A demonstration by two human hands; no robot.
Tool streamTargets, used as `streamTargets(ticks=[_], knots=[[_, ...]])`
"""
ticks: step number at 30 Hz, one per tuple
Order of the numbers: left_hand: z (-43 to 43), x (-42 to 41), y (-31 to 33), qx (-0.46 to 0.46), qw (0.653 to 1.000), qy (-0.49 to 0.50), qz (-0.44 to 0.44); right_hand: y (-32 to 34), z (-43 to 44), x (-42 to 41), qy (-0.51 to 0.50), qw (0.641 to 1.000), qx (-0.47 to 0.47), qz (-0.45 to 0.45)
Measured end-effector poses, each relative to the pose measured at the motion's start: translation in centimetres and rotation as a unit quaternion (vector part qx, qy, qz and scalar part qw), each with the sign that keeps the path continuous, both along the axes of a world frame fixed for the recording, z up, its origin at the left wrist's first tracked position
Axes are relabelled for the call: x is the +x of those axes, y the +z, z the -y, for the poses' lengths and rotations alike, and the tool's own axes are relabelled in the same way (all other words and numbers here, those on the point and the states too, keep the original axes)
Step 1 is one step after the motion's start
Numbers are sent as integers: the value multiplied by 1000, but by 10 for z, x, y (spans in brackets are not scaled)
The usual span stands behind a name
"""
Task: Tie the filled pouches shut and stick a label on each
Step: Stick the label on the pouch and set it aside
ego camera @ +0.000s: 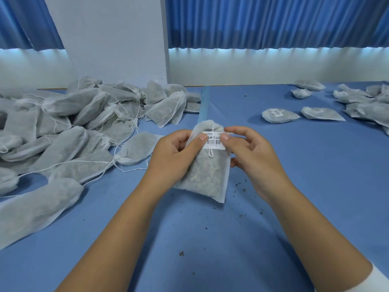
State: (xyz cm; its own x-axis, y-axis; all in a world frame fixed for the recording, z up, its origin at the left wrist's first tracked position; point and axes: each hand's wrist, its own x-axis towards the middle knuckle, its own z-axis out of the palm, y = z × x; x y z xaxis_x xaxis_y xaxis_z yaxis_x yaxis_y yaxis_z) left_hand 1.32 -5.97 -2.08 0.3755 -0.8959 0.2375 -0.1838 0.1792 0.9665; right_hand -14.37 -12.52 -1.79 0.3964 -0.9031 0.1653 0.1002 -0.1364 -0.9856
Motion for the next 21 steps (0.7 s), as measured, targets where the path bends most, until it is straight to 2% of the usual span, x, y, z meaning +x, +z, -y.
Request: streamTargets(ticks=[4, 6, 10, 14, 16, 19, 21], knots=[[1, 1, -2, 2, 1000, -5, 8, -1, 1, 0, 7, 999, 23, 32], [3, 0, -4, 4, 1000, 7, 5, -2, 0, 2, -5, 1000, 5, 12], [8, 2, -5, -12, 995, 80, -52, -6, -4, 5, 11, 998, -36, -52], [10, 9, -6, -23, 983, 163, -83, -4, -7, 1, 83, 993, -65, -56], [11, 11, -7, -11, 980, 186, -65, -4, -8, 2, 124, 988, -71, -56], [13, 19, -11, 28, 979, 203, 8, -4, -6, 2, 126, 988, -73, -57], [12, 28, -12, 60, 972, 222, 53, -2, -3, 0, 128, 990, -43, -46]])
